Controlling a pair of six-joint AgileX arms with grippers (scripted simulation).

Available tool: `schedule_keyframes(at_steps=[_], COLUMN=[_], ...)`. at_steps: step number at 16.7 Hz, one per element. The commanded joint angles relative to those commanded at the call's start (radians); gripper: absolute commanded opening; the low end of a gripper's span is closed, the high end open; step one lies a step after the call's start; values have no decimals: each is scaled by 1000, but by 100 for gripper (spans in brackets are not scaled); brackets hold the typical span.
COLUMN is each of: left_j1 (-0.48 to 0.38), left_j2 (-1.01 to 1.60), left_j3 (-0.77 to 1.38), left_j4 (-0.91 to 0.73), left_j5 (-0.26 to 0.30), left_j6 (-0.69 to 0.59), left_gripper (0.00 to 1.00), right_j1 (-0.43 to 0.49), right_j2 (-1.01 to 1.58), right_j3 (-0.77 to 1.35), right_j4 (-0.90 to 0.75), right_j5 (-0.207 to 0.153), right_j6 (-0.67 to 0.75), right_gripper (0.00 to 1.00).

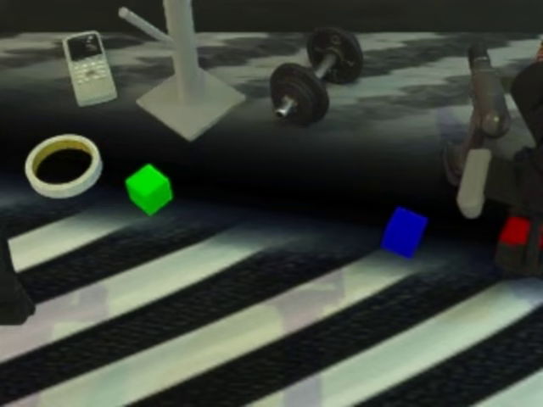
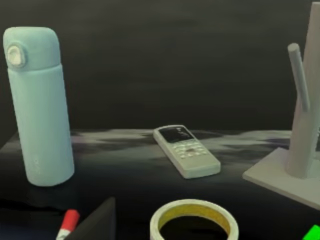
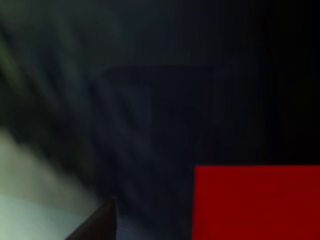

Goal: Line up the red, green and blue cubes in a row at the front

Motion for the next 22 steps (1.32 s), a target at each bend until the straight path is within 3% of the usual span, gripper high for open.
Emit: schedule_keyframes(at_steps=[6, 19, 22], left_j1=[0, 0, 0], left_j2=[0, 0, 0], left_j3=[0, 0, 0], left_j4=[0, 0, 0], left_j5=[0, 0, 0], left_j6=[0, 0, 0], left_gripper=[100, 100, 100], right_j1=[1, 1, 1], right_j2=[19, 19, 19], right_j3=[-22, -22, -22], right_j4=[32, 32, 32], right_j5=[0, 0, 0], right_j6=[0, 0, 0], right_gripper=[100, 2, 0])
